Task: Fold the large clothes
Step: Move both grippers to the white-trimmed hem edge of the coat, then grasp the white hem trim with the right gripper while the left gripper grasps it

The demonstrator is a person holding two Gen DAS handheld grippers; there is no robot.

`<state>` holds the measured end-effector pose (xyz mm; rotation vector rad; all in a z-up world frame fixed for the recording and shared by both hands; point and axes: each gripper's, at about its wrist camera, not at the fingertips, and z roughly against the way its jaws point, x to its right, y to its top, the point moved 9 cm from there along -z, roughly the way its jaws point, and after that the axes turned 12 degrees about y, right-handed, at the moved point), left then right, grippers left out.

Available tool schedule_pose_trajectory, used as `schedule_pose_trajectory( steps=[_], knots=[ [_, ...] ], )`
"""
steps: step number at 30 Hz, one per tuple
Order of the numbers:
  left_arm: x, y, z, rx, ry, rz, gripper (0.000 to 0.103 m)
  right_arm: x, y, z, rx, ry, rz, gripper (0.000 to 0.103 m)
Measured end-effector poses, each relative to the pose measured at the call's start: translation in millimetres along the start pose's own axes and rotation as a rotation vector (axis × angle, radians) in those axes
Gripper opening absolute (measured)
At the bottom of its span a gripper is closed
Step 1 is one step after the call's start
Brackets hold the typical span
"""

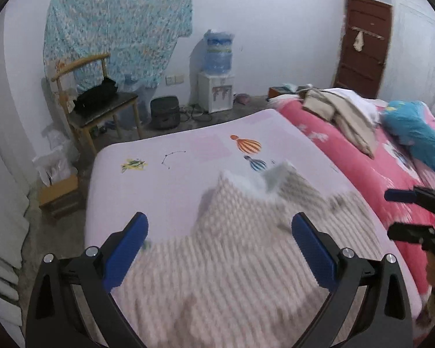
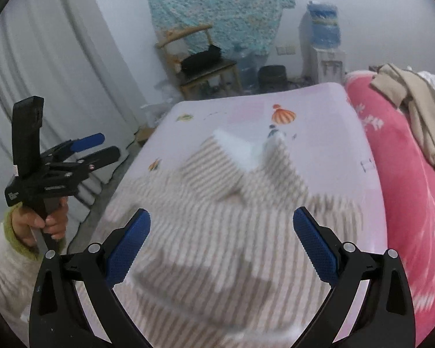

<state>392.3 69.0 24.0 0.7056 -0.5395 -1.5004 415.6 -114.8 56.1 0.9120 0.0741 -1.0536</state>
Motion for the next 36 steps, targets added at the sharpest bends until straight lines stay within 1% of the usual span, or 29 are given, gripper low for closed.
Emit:
schedule_pose_trajectory(
  steps=[3,5,7,9,12,15,17,19,20,22,24,25,27,28,29,30,31,32,33,34,36],
  knots=[
    [11,22,-50,-0.037,0.014,0.004,0.097,31,20,-26,-0.031,-0.013,-0.060,0.093],
    [17,30,-77,-0.048,0.017,0.025,0.097,58,33,-49,-0.057,-0.054,-0.100,0.091],
    [21,32,-98,-0.080,0.006,0.053,0.097,76,39,-67,-0.078,-0.059,-0.145,0.089],
    [24,32,-120,-0.116,-0.010,0.091,0.097,90,43,-82,-0.095,-0.058,-0.181,0.086],
    [25,30,-141,-0.152,-0.026,0.146,0.096,105,46,-99,-0.110,-0.047,-0.242,0.079],
    [28,29,-158,-0.194,-0.037,0.172,0.090,110,51,-108,-0.116,-0.009,-0.292,0.075],
    [28,28,-169,-0.220,-0.037,0.194,0.087,112,55,-113,-0.113,0.004,-0.308,0.074],
    [29,28,-179,-0.246,-0.045,0.215,0.081,115,59,-118,-0.105,0.012,-0.326,0.072],
    [30,28,-183,-0.260,-0.056,0.223,0.081,115,60,-121,-0.106,0.016,-0.333,0.069],
    [33,26,-193,-0.295,-0.097,0.237,0.078,119,62,-127,-0.115,0.009,-0.348,0.064],
    [33,22,-198,-0.309,-0.092,0.253,0.075,123,60,-136,-0.131,-0.002,-0.357,0.058],
    [34,19,-201,-0.317,-0.090,0.256,0.074,127,60,-140,-0.138,-0.008,-0.361,0.057],
    [33,12,-205,-0.335,-0.078,0.261,0.064,131,56,-146,-0.153,-0.017,-0.374,0.049],
    [32,10,-207,-0.342,-0.077,0.266,0.059,133,55,-147,-0.157,-0.019,-0.380,0.047],
    [32,8,-209,-0.349,-0.082,0.273,0.057,134,54,-148,-0.161,-0.022,-0.384,0.040],
    [33,7,-209,-0.348,-0.087,0.279,0.051,135,52,-148,-0.166,-0.025,-0.385,0.033],
    [34,7,-208,-0.343,-0.096,0.282,0.045,135,52,-149,-0.168,-0.022,-0.384,0.028],
    [34,7,-207,-0.340,-0.098,0.279,0.040,134,52,-147,-0.166,-0.019,-0.383,0.019],
    [37,8,-204,-0.331,-0.109,0.266,0.029,133,53,-146,-0.163,-0.015,-0.380,0.014],
    [39,10,-202,-0.324,-0.114,0.251,0.022,131,55,-144,-0.159,-0.014,-0.375,0.014],
    [45,15,-192,-0.291,-0.094,0.186,0.016,127,56,-137,-0.150,-0.020,-0.355,0.012]
  ],
)
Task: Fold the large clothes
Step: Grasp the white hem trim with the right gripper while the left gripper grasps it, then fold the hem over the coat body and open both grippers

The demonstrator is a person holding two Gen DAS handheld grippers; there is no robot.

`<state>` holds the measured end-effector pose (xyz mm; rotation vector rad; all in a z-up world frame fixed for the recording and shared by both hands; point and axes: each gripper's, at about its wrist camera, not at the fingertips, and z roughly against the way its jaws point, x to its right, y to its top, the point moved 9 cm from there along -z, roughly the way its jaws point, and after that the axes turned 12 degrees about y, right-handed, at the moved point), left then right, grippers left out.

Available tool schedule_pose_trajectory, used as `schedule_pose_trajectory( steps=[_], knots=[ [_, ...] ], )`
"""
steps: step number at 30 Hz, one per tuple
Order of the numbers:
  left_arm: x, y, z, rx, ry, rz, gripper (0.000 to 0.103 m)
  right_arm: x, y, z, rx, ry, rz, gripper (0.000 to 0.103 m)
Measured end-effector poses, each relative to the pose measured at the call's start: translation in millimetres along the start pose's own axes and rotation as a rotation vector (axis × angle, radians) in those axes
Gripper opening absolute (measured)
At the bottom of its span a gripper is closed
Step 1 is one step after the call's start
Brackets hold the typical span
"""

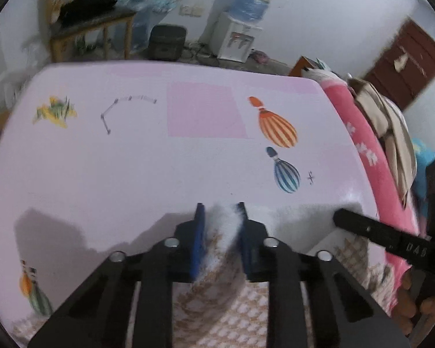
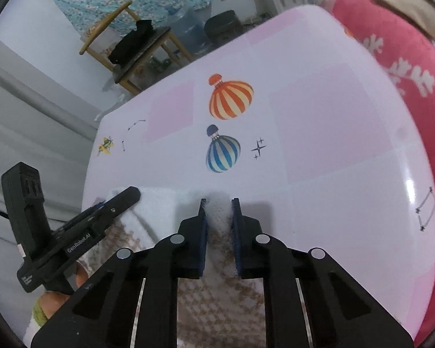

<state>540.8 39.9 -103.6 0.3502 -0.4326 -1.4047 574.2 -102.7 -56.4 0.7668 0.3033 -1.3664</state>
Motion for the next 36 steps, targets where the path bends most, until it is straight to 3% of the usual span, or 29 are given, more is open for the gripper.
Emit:
schedule_pose_trajectory(
  steps=[5,12,21,29,32,36],
  knots=[
    [14,-4,33,0.084,0.020,-0.129,0.011,-17,-7,19,0.024,-0.006,0.065,0.010],
    [20,-28,96,0.183,-0.012,-0.260,0.010,-47,-35,58,0.043,0.001,0.175,0.010],
    [24,-119,161,0.230,-0.055,-0.466,0.010,-65,-113,99,0.016,-0.037,0.354,0.011],
    [11,-191,139,0.153,-0.094,-0.460,0.014,-43,-187,76,-0.049,-0.183,0.473,0.013],
    [7,-200,135,0.134,-0.113,-0.437,0.016,-33,-199,77,-0.068,-0.215,0.461,0.027],
    [-7,-202,155,0.146,-0.182,-0.399,0.023,-42,-197,113,0.001,-0.182,0.455,0.033]
  ],
)
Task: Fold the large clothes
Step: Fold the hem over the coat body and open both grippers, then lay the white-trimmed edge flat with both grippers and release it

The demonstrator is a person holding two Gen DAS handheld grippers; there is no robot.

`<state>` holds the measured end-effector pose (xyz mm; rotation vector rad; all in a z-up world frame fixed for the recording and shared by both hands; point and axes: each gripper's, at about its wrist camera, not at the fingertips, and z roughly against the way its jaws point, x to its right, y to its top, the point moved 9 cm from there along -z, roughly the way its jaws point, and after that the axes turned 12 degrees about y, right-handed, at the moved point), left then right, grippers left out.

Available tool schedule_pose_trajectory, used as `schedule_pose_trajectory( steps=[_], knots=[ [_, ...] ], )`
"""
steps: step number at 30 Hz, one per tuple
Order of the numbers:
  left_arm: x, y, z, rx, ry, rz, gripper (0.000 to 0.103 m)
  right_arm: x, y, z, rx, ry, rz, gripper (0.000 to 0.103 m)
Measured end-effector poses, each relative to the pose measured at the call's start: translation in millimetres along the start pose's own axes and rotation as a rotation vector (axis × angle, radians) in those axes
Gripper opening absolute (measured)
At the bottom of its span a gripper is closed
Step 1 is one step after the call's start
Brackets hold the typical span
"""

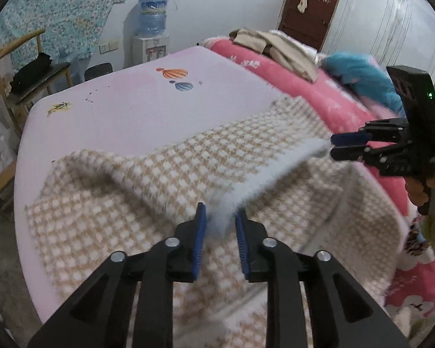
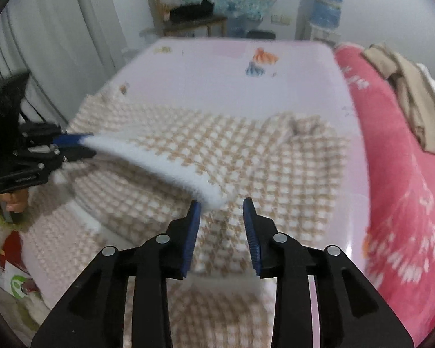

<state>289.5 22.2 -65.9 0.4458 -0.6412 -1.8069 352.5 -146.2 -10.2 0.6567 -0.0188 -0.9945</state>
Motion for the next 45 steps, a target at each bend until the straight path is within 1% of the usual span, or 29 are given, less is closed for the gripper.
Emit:
schedule_pose_trajectory(
  steps=[2,4,6,8,10,12,13,17,18,19,20,23,25,26,27,29,31,34,35,36,39,40,41,43,45],
  knots=[
    [-4,-3,12,0.021,0.002,-0.005,0.023,-4,9,21,0.058,0.031,0.001,0.035],
    [-12,-7,22,0.027,0.022,-0.003,0.023,-7,23,37,0.118,0.072,-0.003,0.035],
    [-19,-10,28,0.033,0.038,0.017,0.023,-9,36,40,0.158,0.132,-0.024,0.035],
    [-22,-8,32,0.039,0.037,0.043,0.023,-7,48,28,0.169,0.168,-0.048,0.035],
    [-26,-6,32,0.042,0.026,0.088,0.023,-7,58,6,0.154,0.217,-0.081,0.031],
    [-31,0,31,0.048,0.023,0.126,0.023,-11,58,-20,0.114,0.265,-0.109,0.024],
    [-32,5,31,0.062,0.021,0.146,0.023,-16,54,-26,0.098,0.276,-0.117,0.024],
    [-32,23,28,0.099,-0.014,0.180,0.023,-15,20,-95,-0.070,0.310,-0.202,0.023],
    [-29,29,26,0.108,-0.024,0.182,0.023,-16,14,-102,-0.067,0.321,-0.215,0.023],
    [-26,34,23,0.112,-0.031,0.180,0.023,-17,13,-99,-0.048,0.322,-0.205,0.023],
    [-22,40,19,0.112,-0.043,0.177,0.023,-18,13,-96,-0.054,0.319,-0.194,0.023],
    [-6,51,1,0.087,-0.061,0.142,0.023,-15,12,-84,-0.062,0.356,-0.237,0.023],
    [6,50,-16,0.040,-0.055,0.101,0.023,-6,22,-67,-0.009,0.347,-0.247,0.023],
    [12,45,-27,-0.001,-0.048,0.075,0.023,3,29,-56,0.030,0.331,-0.254,0.023],
    [16,38,-37,-0.038,-0.035,0.048,0.023,14,36,-46,0.065,0.314,-0.276,0.025],
    [18,27,-49,-0.071,0.004,0.002,0.023,37,43,-39,0.095,0.285,-0.339,0.032],
    [13,18,-54,-0.076,0.024,-0.017,0.024,54,44,-40,0.095,0.263,-0.393,0.033],
    [1,12,-52,-0.077,0.005,0.035,0.025,65,41,-55,0.056,0.249,-0.431,0.033],
    [-3,10,-52,-0.080,0.006,0.048,0.025,66,40,-59,0.043,0.237,-0.425,0.032],
    [-8,9,-51,-0.082,0.010,0.060,0.025,66,40,-62,0.036,0.215,-0.415,0.026],
    [-16,6,-49,-0.077,0.031,0.071,0.025,64,38,-62,0.045,0.150,-0.365,0.016],
    [-18,4,-49,-0.071,0.036,0.071,0.025,61,39,-62,0.048,0.132,-0.343,0.015],
    [-18,3,-49,-0.064,0.041,0.068,0.025,59,37,-62,0.043,0.092,-0.305,0.013],
    [-17,2,-48,-0.052,0.047,0.062,0.025,58,31,-70,0.023,0.039,-0.256,0.013],
    [-17,2,-47,-0.046,0.052,0.061,0.025,60,30,-70,0.017,0.011,-0.231,0.013]
  ],
)
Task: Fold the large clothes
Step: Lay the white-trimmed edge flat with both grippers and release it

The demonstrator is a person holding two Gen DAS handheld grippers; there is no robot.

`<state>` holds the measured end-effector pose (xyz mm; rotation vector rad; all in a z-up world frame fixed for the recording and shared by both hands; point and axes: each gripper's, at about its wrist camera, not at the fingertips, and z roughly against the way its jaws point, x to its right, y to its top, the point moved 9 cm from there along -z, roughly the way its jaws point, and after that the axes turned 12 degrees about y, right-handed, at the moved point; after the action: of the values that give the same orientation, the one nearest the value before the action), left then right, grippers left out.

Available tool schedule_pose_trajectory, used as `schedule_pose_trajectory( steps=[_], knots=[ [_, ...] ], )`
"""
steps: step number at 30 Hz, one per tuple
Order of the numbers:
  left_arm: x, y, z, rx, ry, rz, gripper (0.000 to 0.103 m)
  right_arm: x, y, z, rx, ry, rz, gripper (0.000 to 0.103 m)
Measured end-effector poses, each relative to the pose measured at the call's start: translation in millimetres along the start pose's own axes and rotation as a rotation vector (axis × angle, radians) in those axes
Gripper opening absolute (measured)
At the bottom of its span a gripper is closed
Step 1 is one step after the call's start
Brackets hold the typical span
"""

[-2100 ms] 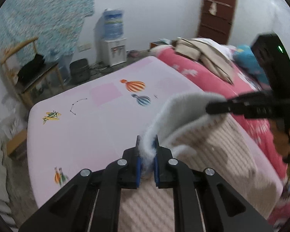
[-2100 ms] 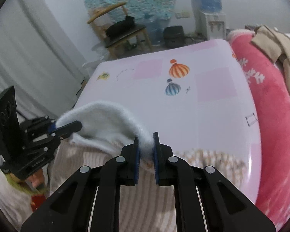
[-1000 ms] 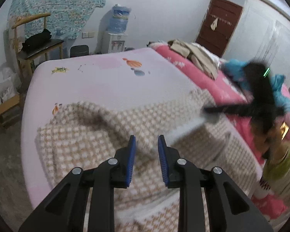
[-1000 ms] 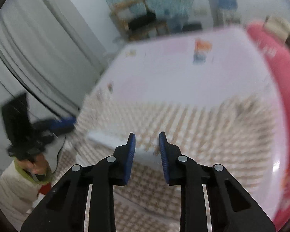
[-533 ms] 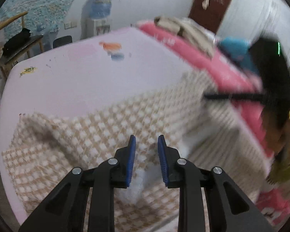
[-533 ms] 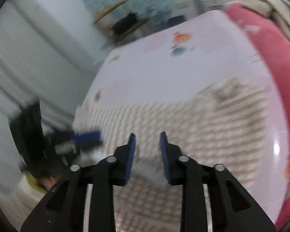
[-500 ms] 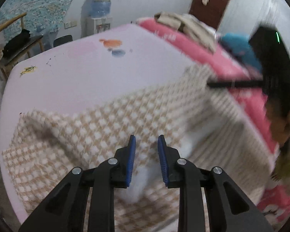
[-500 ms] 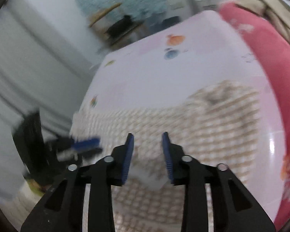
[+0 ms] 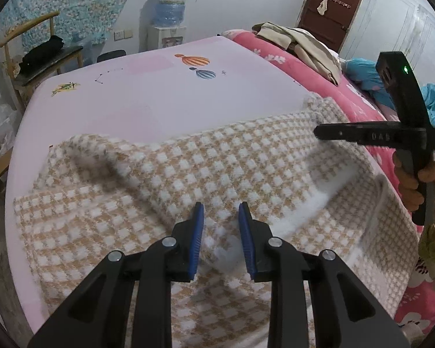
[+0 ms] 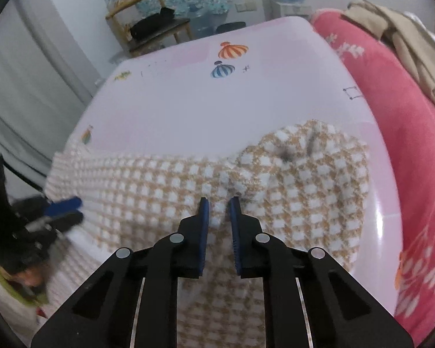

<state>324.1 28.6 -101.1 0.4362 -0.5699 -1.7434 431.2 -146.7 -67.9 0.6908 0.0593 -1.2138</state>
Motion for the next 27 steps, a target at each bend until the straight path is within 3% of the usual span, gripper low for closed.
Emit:
schedule_pose_trajectory(
  steps=[4,6,9,12,15,21,24,27],
  knots=[
    [-4,17,15,0.064,0.014,0.004,0.026,-14,2,20,0.047,-0.013,0.048,0.017],
    [-8,29,18,0.089,0.028,0.009,0.026,-29,7,26,0.080,0.005,0.091,0.025],
    [-17,40,-1,0.045,0.072,0.020,0.027,-46,17,16,0.086,0.025,0.124,0.027],
    [-25,35,-28,-0.005,0.112,-0.002,0.027,-46,14,-15,0.032,0.017,0.138,0.027],
    [-26,34,-30,0.019,0.110,-0.014,0.027,-38,5,-33,0.008,0.010,0.130,0.027],
    [-22,43,-22,0.036,0.131,-0.037,0.028,-48,11,-19,0.008,0.039,0.121,0.028],
    [-5,54,-13,0.082,0.083,-0.075,0.028,-67,25,-18,0.038,0.075,0.149,0.028],
    [6,57,-26,0.048,0.111,-0.113,0.028,-78,30,-34,0.024,0.103,0.152,0.028]
  ],
)
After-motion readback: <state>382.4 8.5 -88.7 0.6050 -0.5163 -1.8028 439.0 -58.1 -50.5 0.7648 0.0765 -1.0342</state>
